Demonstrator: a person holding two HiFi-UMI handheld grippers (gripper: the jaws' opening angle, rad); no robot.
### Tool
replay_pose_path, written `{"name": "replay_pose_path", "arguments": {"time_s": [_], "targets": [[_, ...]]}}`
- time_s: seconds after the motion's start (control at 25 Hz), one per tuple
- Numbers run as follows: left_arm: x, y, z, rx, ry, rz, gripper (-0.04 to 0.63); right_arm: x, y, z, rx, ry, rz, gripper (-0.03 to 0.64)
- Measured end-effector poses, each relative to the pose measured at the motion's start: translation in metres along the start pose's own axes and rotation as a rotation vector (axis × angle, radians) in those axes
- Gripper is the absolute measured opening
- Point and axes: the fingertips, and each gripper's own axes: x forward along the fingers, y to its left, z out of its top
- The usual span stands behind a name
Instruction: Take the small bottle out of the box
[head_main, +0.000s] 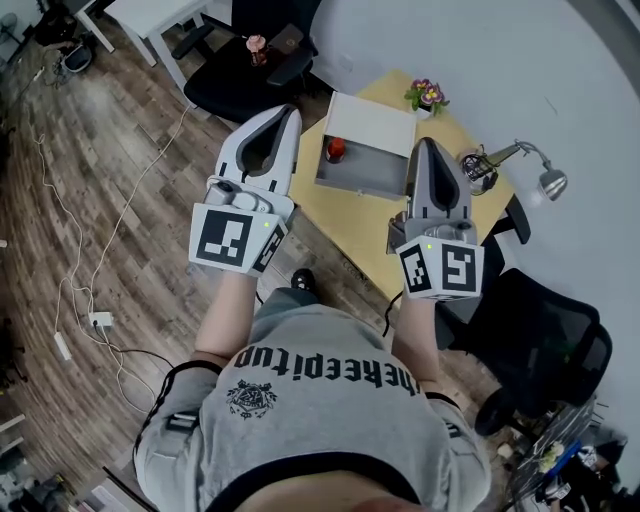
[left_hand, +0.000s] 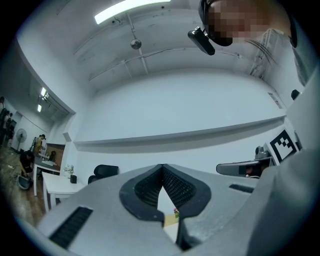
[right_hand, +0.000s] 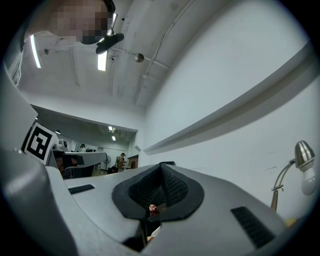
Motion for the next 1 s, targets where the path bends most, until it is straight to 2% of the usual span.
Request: {"name": "replay_pose_path", "arguments": {"time_s": [0.24,0.52,0.72,1.0], "targets": [[0.026,0.017,-0.028,-0.013,0.061,-0.059,0.003,0.03,-0.001,-0.027,0.014,0.055,-0.021,0.002],[0.046,0.026,-0.076,-0.046,0.151,-0.106,0.003,0.047,-0.006,-0.081,0.042,0.173,-0.049,0.002],[0.054,0.025,-0.118,-0.066,0.247,-0.146,0.003,0.048,-0.008,-0.116,0.068,0.251,-0.065,0.002],[0.058,0.013,-0.187,-0.075,0.401,-0.249,0.003,0.045,-0.006,-0.147,0.087,0.321,-0.079,0.002]]}}
